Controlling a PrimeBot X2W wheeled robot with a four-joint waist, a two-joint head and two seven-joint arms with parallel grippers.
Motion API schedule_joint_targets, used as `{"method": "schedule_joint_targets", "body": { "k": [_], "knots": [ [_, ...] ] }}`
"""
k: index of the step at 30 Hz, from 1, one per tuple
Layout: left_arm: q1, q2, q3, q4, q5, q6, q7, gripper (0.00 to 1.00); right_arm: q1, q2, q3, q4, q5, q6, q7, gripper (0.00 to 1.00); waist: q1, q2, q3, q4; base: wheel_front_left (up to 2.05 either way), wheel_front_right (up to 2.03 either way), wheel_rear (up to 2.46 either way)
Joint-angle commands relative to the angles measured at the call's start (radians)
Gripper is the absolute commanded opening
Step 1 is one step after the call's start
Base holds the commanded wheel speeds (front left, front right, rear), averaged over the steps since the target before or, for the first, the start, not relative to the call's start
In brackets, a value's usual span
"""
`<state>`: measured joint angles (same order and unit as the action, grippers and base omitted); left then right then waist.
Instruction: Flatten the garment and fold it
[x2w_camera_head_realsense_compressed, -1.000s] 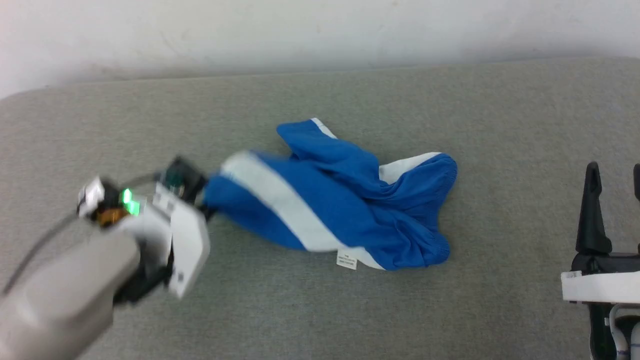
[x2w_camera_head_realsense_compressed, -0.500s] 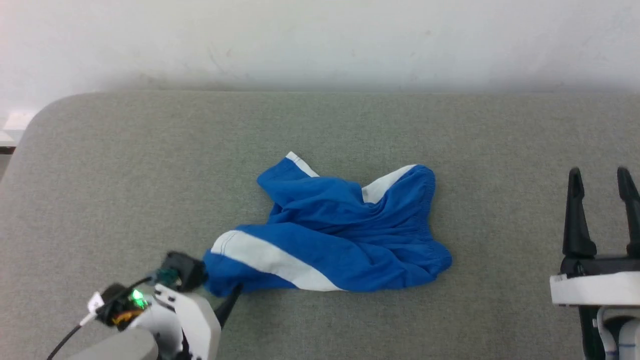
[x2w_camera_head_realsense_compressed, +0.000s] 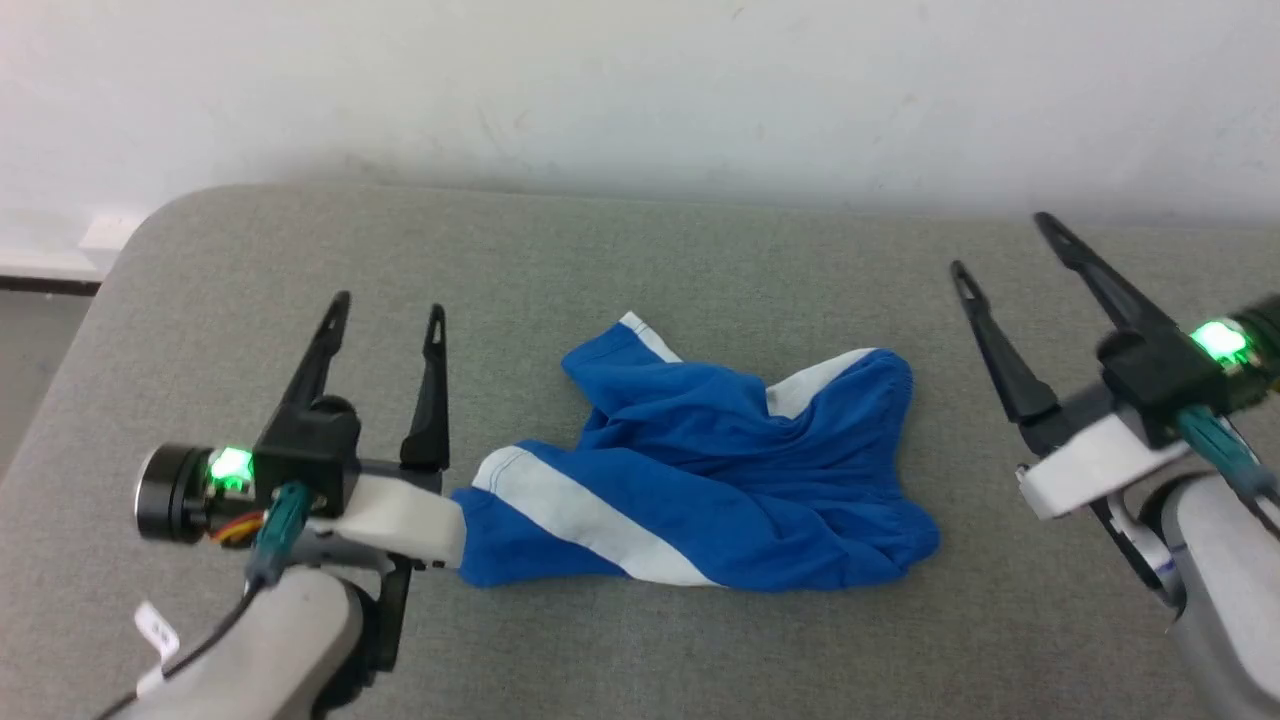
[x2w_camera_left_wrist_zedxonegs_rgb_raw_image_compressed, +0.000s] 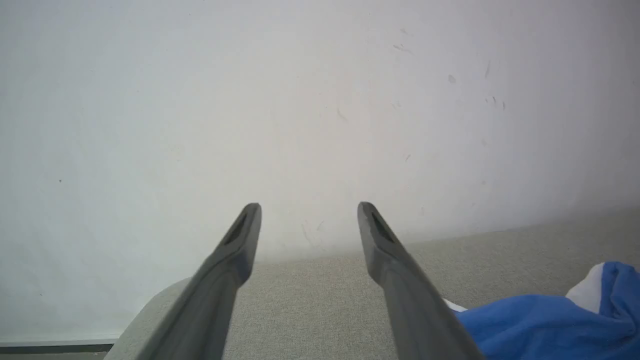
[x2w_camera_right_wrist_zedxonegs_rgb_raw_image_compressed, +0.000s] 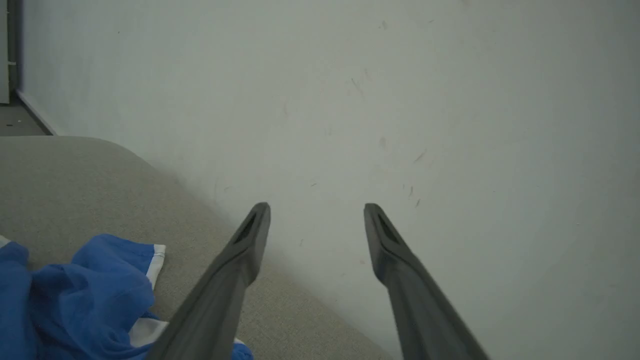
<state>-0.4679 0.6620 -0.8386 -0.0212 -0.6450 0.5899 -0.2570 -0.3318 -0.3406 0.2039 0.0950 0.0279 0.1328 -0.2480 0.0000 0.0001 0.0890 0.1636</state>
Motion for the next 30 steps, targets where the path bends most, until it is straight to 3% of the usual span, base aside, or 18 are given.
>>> {"method": "schedule_joint_targets", "body": {
  "k": [1, 7, 12, 17, 23, 27, 28, 29, 30],
  "knots": [
    [0.067, -0.034, 0.067, -0.031, 0.053, 0.029, -0.004, 1.00, -0.072, -0.059, 0.092, 0.039, 0.062, -0.002, 0.044, 1.00, 0.0000, -0.0001, 0.001, 0.011, 0.00, 0.00, 0.00],
    [0.231, -0.143, 0.273, -0.075, 0.206, 0.073, -0.005, 1.00, -0.269, -0.254, 0.443, 0.095, 0.369, -0.002, 0.366, 1.00, 0.0000, -0.0001, 0.036, 0.047, 0.00, 0.00, 0.00],
    [0.304, -0.250, 0.371, -0.089, 0.297, 0.032, -0.005, 1.00, -0.448, -0.372, 0.682, 0.108, 0.600, -0.002, 0.671, 1.00, 0.0000, -0.0001, 0.094, 0.092, 0.00, 0.00, 0.00],
    [0.328, -0.356, 0.444, -0.068, 0.368, -0.054, -0.005, 1.00, -0.580, -0.376, 0.823, 0.185, 0.740, -0.002, 0.801, 1.00, 0.0000, -0.0001, 0.162, 0.145, 0.00, 0.00, 0.00],
    [0.319, -0.469, 0.513, -0.034, 0.437, -0.159, -0.005, 1.00, -0.621, -0.349, 1.014, 0.289, 0.794, -0.002, 0.829, 1.00, 0.0000, -0.0001, 0.220, 0.191, 0.00, 0.00, 0.00],
    [0.319, -0.520, 0.557, -0.019, 0.475, -0.214, -0.005, 1.00, -0.615, -0.339, 1.057, 0.331, 0.821, -0.002, 0.808, 1.00, 0.0000, -0.0001, 0.231, 0.198, 0.00, 0.00, 0.00],
    [0.319, -0.529, 0.568, -0.016, 0.483, -0.227, -0.005, 1.00, -0.624, -0.340, 1.059, 0.336, 0.826, -0.002, 0.784, 0.47, 0.0000, -0.0001, 0.231, 0.198, 0.00, 0.00, 0.00],
    [0.319, -0.529, 0.568, -0.016, 0.483, -0.227, -0.005, 1.00, -0.624, -0.340, 1.059, 0.336, 0.826, -0.002, 0.784, 0.47, 0.0000, -0.0001, 0.231, 0.198, 0.00, 0.00, 0.00],
    [0.320, -0.536, 0.579, -0.014, 0.490, -0.238, -0.005, 1.00, -0.638, -0.343, 1.060, 0.340, 0.828, -0.002, 0.755, 0.07, 0.0000, -0.0001, 0.230, 0.197, 0.00, 0.00, 0.00]
  ]
}}
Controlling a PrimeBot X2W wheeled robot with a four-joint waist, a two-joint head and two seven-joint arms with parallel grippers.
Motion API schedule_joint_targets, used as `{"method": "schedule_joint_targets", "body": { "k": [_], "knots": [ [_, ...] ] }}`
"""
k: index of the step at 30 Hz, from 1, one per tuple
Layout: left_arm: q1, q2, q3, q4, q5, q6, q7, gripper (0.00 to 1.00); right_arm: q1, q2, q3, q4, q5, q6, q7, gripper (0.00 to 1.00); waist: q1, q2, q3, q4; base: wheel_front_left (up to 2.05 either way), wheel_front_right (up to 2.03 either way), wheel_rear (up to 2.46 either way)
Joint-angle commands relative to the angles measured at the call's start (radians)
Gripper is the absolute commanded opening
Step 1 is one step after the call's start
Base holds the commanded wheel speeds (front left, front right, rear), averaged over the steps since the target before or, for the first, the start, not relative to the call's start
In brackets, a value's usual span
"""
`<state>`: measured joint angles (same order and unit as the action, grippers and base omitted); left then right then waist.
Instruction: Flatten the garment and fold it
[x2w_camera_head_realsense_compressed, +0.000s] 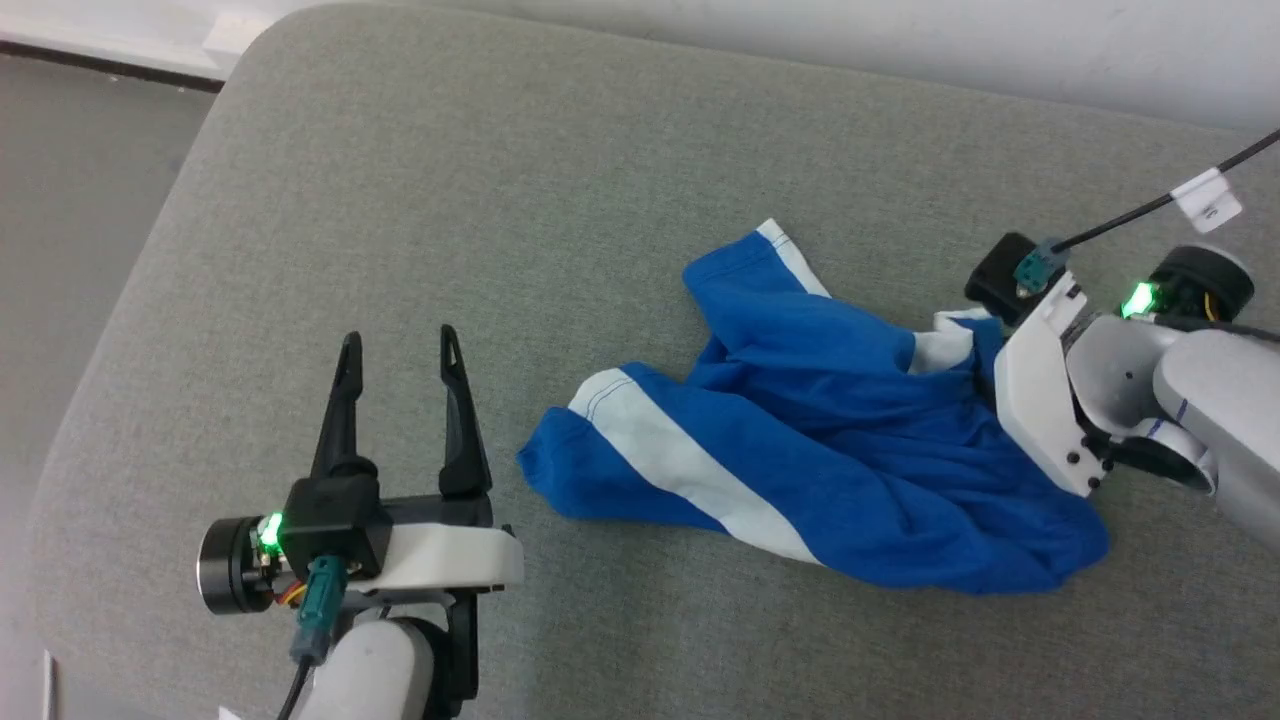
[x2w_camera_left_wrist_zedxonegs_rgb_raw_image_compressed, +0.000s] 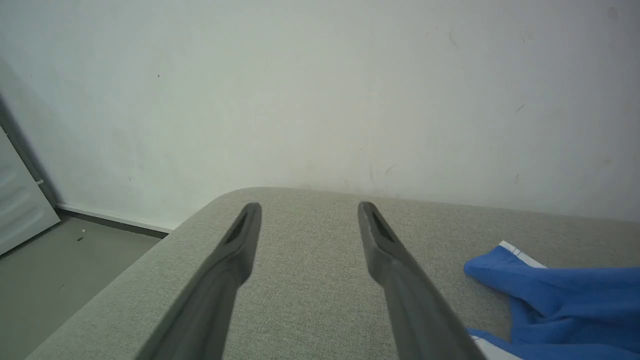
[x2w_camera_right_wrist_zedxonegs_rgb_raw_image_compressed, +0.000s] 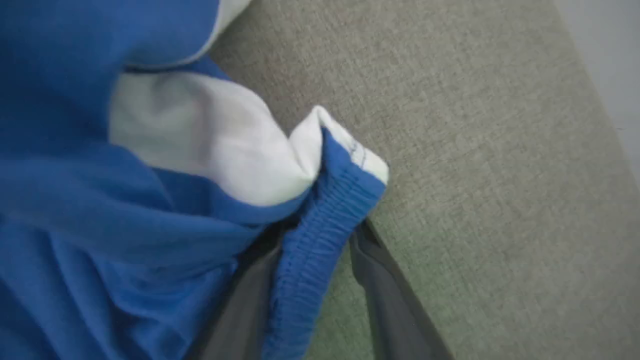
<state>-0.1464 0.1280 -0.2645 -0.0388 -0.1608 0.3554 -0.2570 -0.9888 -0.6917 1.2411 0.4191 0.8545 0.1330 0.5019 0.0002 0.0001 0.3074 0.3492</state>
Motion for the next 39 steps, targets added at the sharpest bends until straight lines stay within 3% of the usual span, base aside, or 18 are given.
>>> {"method": "schedule_joint_targets", "body": {
  "k": [1, 5, 9, 13, 20, 21, 22, 23, 26, 30, 34, 39],
  "knots": [
    [-0.001, -0.009, 0.015, 0.005, 0.014, -0.013, -0.005, 1.00, -0.002, 0.004, 0.024, 0.018, -0.002, -0.002, -0.030, 0.00, -0.0002, -0.0001, 0.009, 0.011, 0.00, 0.00, 0.00],
    [0.003, -0.032, 0.048, 0.003, 0.039, -0.049, -0.005, 1.00, -0.099, -0.013, -0.020, 0.028, 0.031, -0.002, -0.143, 0.00, -0.0002, -0.0001, -0.001, 0.010, 0.00, 0.00, 0.00],
    [-0.005, -0.052, 0.056, -0.008, 0.059, -0.077, -0.005, 1.00, -0.194, -0.019, -0.071, 0.098, 0.048, -0.002, -0.176, 0.00, -0.0002, -0.0001, 0.017, 0.028, 0.00, 0.00, 0.00],
    [-0.028, -0.067, 0.047, -0.015, 0.068, -0.098, -0.005, 1.00, -0.239, 0.039, -0.121, 0.251, 0.078, -0.002, -0.172, 0.00, -0.0002, -0.0001, 0.056, 0.057, 0.00, 0.00, 0.00],
    [-0.050, -0.076, 0.027, -0.007, 0.069, -0.103, -0.005, 1.00, -0.217, 0.164, -0.107, 0.497, 0.041, -0.002, -0.208, 0.01, -0.0002, -0.0001, 0.093, 0.084, 0.00, 0.00, 0.00],
    [-0.051, -0.077, 0.029, -0.005, 0.069, -0.102, -0.005, 1.00, -0.210, 0.175, -0.103, 0.509, 0.042, -0.002, -0.223, 0.24, -0.0002, -0.0001, 0.090, 0.080, 0.00, 0.00, 0.00],
    [-0.050, -0.077, 0.033, -0.002, 0.071, -0.101, -0.005, 1.00, -0.207, 0.181, -0.099, 0.516, 0.040, -0.002, -0.245, 0.69, -0.0002, -0.0001, 0.084, 0.072, 0.00, 0.00, 0.00],
    [-0.049, -0.077, 0.039, -0.001, 0.074, -0.101, -0.005, 1.00, -0.205, 0.184, -0.095, 0.521, 0.034, -0.002, -0.276, 1.00, -0.0002, -0.0001, 0.075, 0.063, 0.00, 0.00, 0.00],
    [-0.048, -0.075, 0.065, 0.002, 0.085, -0.113, -0.005, 1.00, -0.197, 0.181, -0.080, 0.519, 0.010, -0.002, -0.384, 1.00, -0.0002, -0.0001, 0.039, 0.026, 0.00, 0.00, 0.00],
    [-0.064, -0.040, 0.104, 0.021, 0.093, -0.159, -0.005, 1.00, -0.196, 0.165, -0.089, 0.510, -0.032, -0.002, -0.580, 1.00, -0.0002, -0.0001, -0.012, -0.029, 0.00, 0.00, 0.00],
    [-0.124, 0.024, 0.121, 0.083, 0.085, -0.244, -0.005, 1.00, -0.176, 0.158, -0.128, 0.492, -0.068, -0.002, -0.725, 1.00, -0.0002, -0.0001, -0.059, -0.077, 0.00, 0.00, 0.00],
    [-0.255, 0.122, 0.101, 0.189, 0.070, -0.380, 0.052, 1.00, -0.109, 0.147, -0.238, 0.417, -0.137, -0.002, -0.762, 1.00, -0.0002, -0.0001, -0.105, -0.124, 0.00, 0.00, 0.00]
  ]
}}
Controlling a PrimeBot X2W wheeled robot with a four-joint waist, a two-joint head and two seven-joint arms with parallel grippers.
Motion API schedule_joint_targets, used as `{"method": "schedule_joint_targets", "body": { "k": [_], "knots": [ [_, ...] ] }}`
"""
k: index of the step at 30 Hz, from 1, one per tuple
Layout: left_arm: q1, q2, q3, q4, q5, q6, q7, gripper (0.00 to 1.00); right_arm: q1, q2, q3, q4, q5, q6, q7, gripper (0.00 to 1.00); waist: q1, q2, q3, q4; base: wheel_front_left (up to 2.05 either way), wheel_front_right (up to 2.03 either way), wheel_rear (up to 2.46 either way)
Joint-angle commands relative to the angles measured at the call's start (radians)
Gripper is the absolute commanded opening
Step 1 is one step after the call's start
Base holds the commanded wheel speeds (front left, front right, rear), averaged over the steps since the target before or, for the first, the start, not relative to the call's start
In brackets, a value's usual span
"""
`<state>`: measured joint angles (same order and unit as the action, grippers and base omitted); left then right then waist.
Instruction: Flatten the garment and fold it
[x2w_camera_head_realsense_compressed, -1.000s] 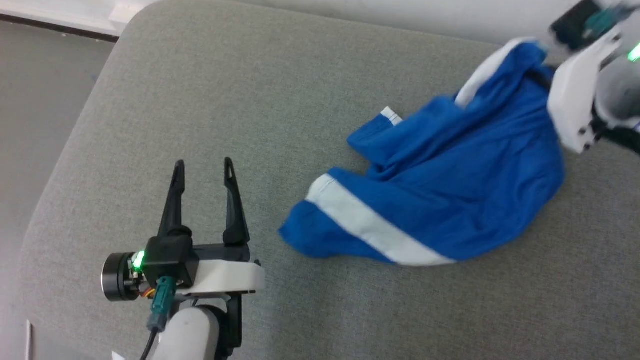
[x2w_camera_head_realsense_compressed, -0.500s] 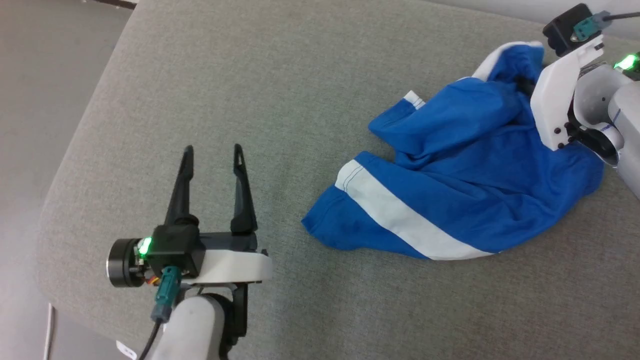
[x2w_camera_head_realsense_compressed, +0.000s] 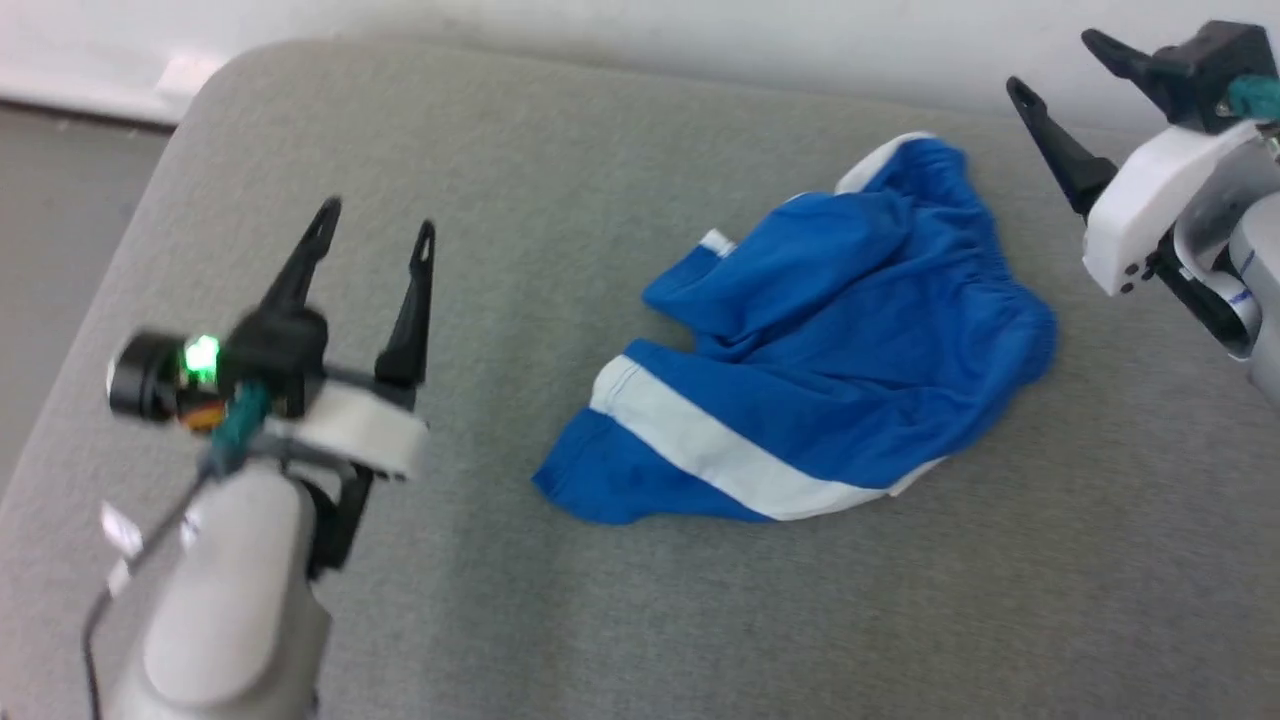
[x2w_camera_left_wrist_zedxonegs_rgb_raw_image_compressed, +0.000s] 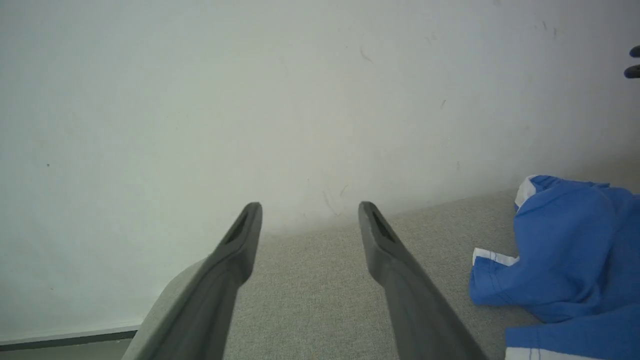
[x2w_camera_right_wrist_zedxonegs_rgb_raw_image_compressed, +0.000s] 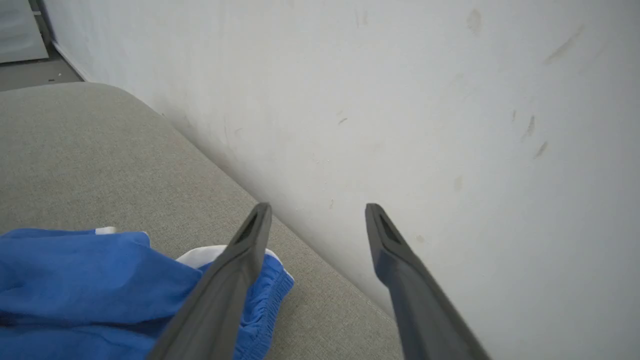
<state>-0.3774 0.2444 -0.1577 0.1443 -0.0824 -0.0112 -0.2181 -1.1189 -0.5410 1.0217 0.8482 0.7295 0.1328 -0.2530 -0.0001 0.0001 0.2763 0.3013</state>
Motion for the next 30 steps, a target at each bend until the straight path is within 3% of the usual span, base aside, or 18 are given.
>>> {"method": "schedule_joint_targets", "body": {
  "k": [1, 5, 10, 19, 24, 30],
  "knots": [
    [-0.052, 0.022, -0.016, 0.016, -0.012, -0.040, 0.049, 1.00, 0.038, -0.007, -0.064, -0.044, -0.035, -0.002, -0.008, 1.00, 0.0001, -0.0001, -0.080, -0.084, 0.00, 0.00, 0.00],
    [-0.148, 0.079, -0.080, 0.047, -0.052, -0.104, 0.239, 1.00, 0.170, -0.012, -0.277, -0.188, -0.152, -0.002, -0.008, 1.00, 0.0001, -0.0001, -0.092, -0.116, 0.00, 0.00, 0.00],
    [-0.245, 0.162, -0.251, 0.051, -0.197, -0.119, 0.496, 1.00, 0.389, 0.035, -0.513, -0.346, -0.304, -0.002, -0.009, 1.00, 0.0001, -0.0001, -0.094, -0.155, 0.00, 0.00, 0.00],
    [-0.401, 0.348, -0.627, 0.019, -0.552, -0.119, 0.889, 1.00, 0.639, 0.134, -0.724, -0.502, -0.456, -0.002, 0.011, 1.00, 0.0001, -0.0001, -0.076, -0.223, 0.00, 0.00, 0.00],
    [-0.456, 0.403, -0.771, 0.065, -0.648, -0.119, 0.988, 1.00, 0.697, 0.178, -0.769, -0.563, -0.490, -0.002, 0.038, 1.00, 0.0001, -0.0001, -0.055, -0.267, 0.00, 0.00, 0.00],
    [-0.497, 0.419, -0.891, 0.173, -0.692, -0.119, 0.993, 1.00, 0.713, 0.200, -0.781, -0.601, -0.511, -0.002, 0.055, 1.00, 0.0001, -0.0001, -0.027, -0.307, 0.00, 0.00, 0.00]
  ]
}}
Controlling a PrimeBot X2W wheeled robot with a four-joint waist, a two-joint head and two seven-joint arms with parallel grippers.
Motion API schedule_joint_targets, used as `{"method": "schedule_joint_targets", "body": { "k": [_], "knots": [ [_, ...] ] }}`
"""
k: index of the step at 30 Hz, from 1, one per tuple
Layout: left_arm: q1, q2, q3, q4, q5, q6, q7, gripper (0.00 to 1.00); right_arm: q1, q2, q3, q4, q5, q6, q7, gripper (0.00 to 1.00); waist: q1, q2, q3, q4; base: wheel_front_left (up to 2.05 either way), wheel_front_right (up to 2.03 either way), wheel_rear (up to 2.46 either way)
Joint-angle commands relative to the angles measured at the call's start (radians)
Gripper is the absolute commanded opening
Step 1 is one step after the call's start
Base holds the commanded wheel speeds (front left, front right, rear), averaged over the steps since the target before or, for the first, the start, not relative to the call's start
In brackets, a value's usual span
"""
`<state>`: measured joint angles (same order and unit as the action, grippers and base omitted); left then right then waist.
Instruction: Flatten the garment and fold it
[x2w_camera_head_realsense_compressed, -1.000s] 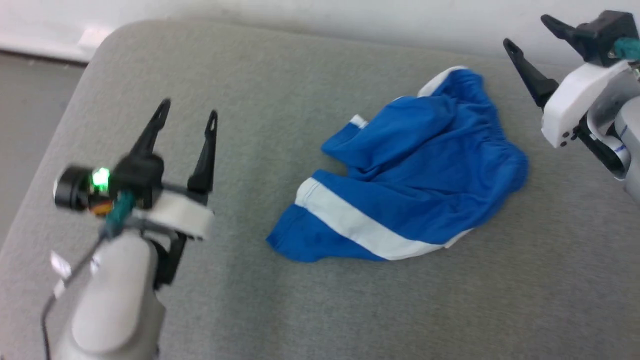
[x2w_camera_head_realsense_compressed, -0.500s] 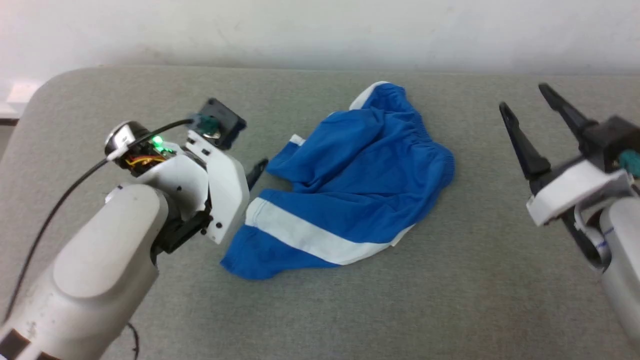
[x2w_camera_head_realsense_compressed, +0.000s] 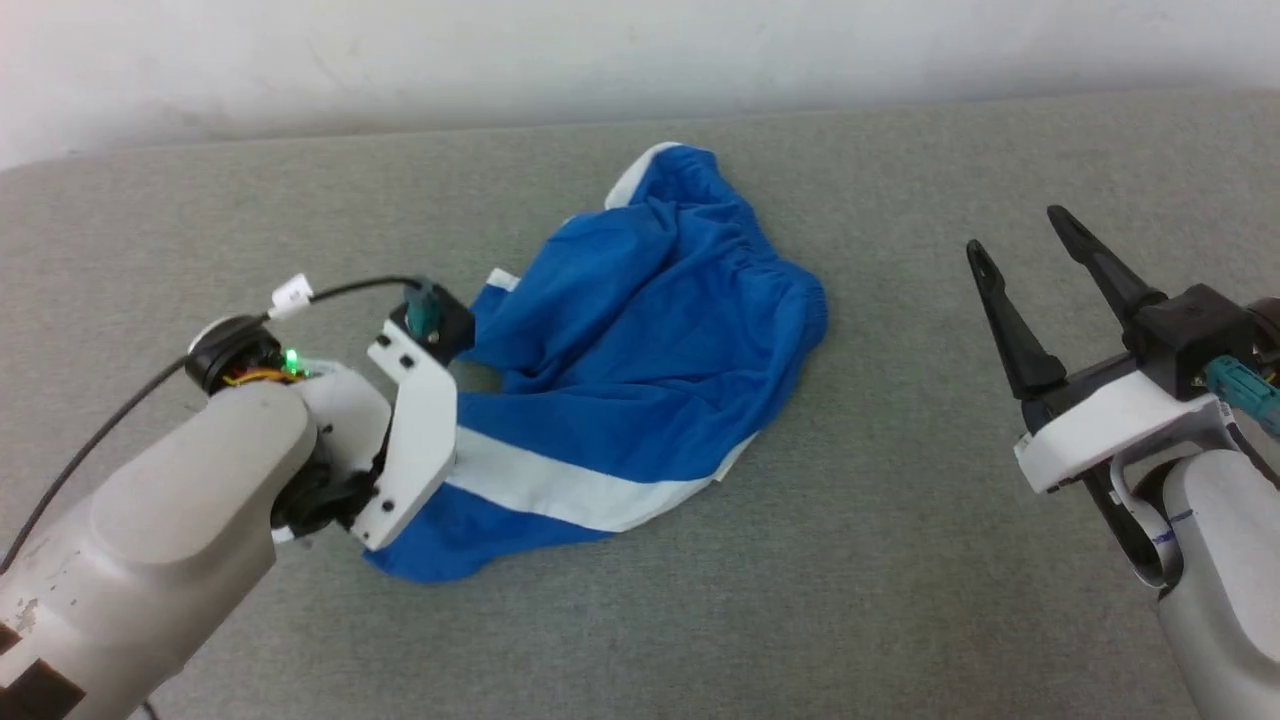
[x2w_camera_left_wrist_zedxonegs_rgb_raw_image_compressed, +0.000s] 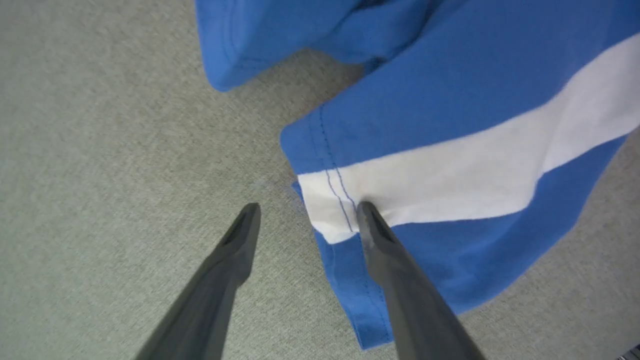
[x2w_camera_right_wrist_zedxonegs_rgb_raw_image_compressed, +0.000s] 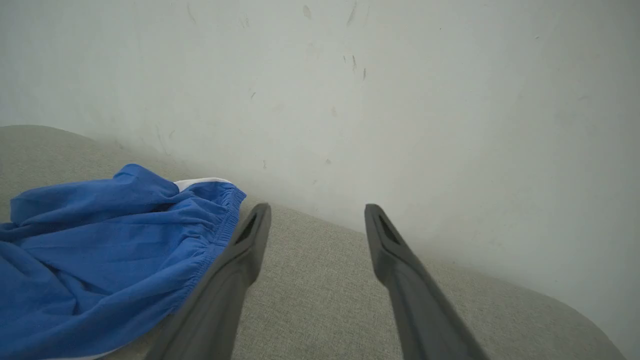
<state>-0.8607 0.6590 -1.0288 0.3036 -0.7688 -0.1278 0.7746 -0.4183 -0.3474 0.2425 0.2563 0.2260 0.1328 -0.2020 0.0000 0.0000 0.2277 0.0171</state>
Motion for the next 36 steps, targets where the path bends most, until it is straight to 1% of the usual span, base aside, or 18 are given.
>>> {"method": "schedule_joint_targets", "body": {
  "k": [1, 3, 4, 5, 6, 9, 12, 14, 15, 18, 21, 23, 24, 29, 32, 34, 35, 36],
  "knots": [
    [-0.018, 0.005, -0.038, 0.030, -0.006, -0.003, -0.003, 1.00, 0.012, 0.008, -0.002, -0.013, -0.010, -0.002, 0.006, 1.00, 0.0000, 0.0000, 0.025, -0.026, 0.00, 0.00, 0.00],
    [-0.022, 0.002, -0.069, 0.065, -0.019, -0.003, -0.012, 1.00, 0.013, 0.011, -0.002, -0.017, -0.016, -0.002, 0.009, 1.00, 0.0000, 0.0000, 0.029, -0.030, 0.00, 0.00, 0.00],
    [-0.024, 0.000, -0.081, 0.079, -0.026, -0.003, -0.019, 0.85, 0.015, 0.012, -0.002, -0.018, -0.018, -0.002, 0.010, 1.00, 0.0000, 0.0000, 0.030, -0.030, 0.00, 0.00, 0.00],
    [-0.026, -0.003, -0.092, 0.090, -0.033, -0.003, -0.030, 0.07, 0.017, 0.013, -0.003, -0.018, -0.020, -0.002, 0.010, 1.00, 0.0000, 0.0000, 0.029, -0.028, 0.00, 0.00, 0.00],
    [-0.028, -0.003, -0.105, 0.095, -0.041, -0.003, -0.041, 0.00, 0.020, 0.014, -0.003, -0.018, -0.022, -0.002, 0.011, 1.00, 0.0000, 0.0000, 0.027, -0.026, 0.00, 0.00, 0.00],
    [-0.037, 0.005, -0.133, 0.069, -0.067, -0.003, -0.106, 0.00, 0.035, 0.014, -0.012, -0.017, -0.025, -0.002, 0.012, 1.00, 0.0000, 0.0000, 0.010, -0.008, 0.00, 0.00, 0.00],
    [-0.041, 0.037, -0.126, 0.033, -0.072, -0.003, -0.200, 0.00, 0.054, 0.010, -0.025, -0.018, -0.026, -0.002, 0.014, 1.00, 0.0000, 0.0000, -0.015, 0.016, 0.00, 0.00, 0.00],
    [-0.029, 0.058, -0.100, 0.005, -0.080, 0.005, -0.266, 0.00, 0.067, 0.006, -0.035, -0.022, -0.026, -0.002, 0.018, 1.00, 0.0000, 0.0000, -0.033, 0.036, 0.00, 0.00, 0.00],
    [-0.017, 0.070, -0.085, -0.014, -0.086, 0.016, -0.295, 0.00, 0.073, 0.002, -0.037, -0.024, -0.025, -0.002, 0.021, 1.00, 0.0000, 0.0000, -0.041, 0.046, 0.00, 0.00, 0.00],
    [0.026, 0.114, -0.048, -0.076, -0.096, 0.068, -0.367, 0.00, 0.081, -0.015, -0.034, -0.035, -0.024, -0.002, 0.039, 1.00, 0.0000, 0.0000, -0.056, 0.076, 0.00, 0.00, 0.00],
    [0.085, 0.165, -0.016, -0.132, -0.111, 0.132, -0.427, 0.00, 0.068, -0.043, 0.001, -0.052, -0.011, -0.002, 0.075, 1.00, 0.0000, 0.0000, -0.064, 0.098, 0.00, 0.00, 0.00],
    [0.126, 0.195, -0.002, -0.164, -0.118, 0.174, -0.460, 0.00, 0.049, -0.076, 0.040, -0.060, 0.000, -0.002, 0.112, 1.00, 0.0000, 0.0000, -0.067, 0.115, 0.00, 0.00, 0.00],
    [0.126, 0.195, -0.002, -0.164, -0.118, 0.174, -0.460, 0.00, 0.049, -0.076, 0.040, -0.060, 0.000, -0.002, 0.112, 1.00, 0.0000, 0.0000, -0.067, 0.115, 0.00, 0.00, 0.00],
    [0.231, 0.248, 0.006, -0.195, -0.136, 0.257, -0.511, 0.00, -0.032, -0.188, 0.201, -0.090, 0.080, -0.002, 0.245, 1.00, 0.0000, 0.0000, -0.072, 0.149, 0.00, 0.00, 0.00],
    [0.294, 0.249, -0.008, -0.194, -0.152, 0.285, -0.526, 0.00, -0.094, -0.257, 0.323, -0.113, 0.150, -0.002, 0.330, 1.00, 0.0000, 0.0000, -0.073, 0.165, 0.00, 0.00, 0.00],
    [0.334, 0.235, -0.025, -0.186, -0.164, 0.293, -0.530, 0.00, -0.138, -0.290, 0.392, -0.123, 0.187, -0.002, 0.366, 1.00, 0.0000, 0.0000, -0.077, 0.175, 0.00, 0.00, 0.00],
    [0.352, 0.223, -0.036, -0.182, -0.169, 0.294, -0.529, 0.04, -0.157, -0.302, 0.422, -0.126, 0.204, -0.002, 0.377, 1.00, 0.0000, 0.0000, -0.080, 0.180, 0.00, 0.00, 0.00],
    [0.368, 0.210, -0.043, -0.180, -0.175, 0.295, -0.534, 0.92, -0.176, -0.310, 0.444, -0.127, 0.218, -0.002, 0.383, 1.00, 0.0000, 0.0000, -0.084, 0.185, 0.00, 0.00, 0.00]
  ]
}}
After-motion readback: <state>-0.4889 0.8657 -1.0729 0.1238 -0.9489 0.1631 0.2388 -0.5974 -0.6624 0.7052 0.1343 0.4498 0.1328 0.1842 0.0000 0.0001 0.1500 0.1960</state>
